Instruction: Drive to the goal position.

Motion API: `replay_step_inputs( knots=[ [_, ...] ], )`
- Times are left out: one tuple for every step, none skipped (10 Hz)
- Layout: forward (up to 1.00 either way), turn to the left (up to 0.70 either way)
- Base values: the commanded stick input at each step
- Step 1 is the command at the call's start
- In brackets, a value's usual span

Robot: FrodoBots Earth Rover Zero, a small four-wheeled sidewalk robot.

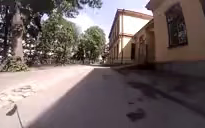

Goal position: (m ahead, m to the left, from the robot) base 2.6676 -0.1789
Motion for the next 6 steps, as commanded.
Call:
replay_step_inputs(
  knots=[
    [0.7, 0.0],
    [0.7, 0.0],
    [0.7, 0.0],
    [0.7, 0.0],
    [0.7, 0.0],
    [0.7, 0.0]
  ],
)
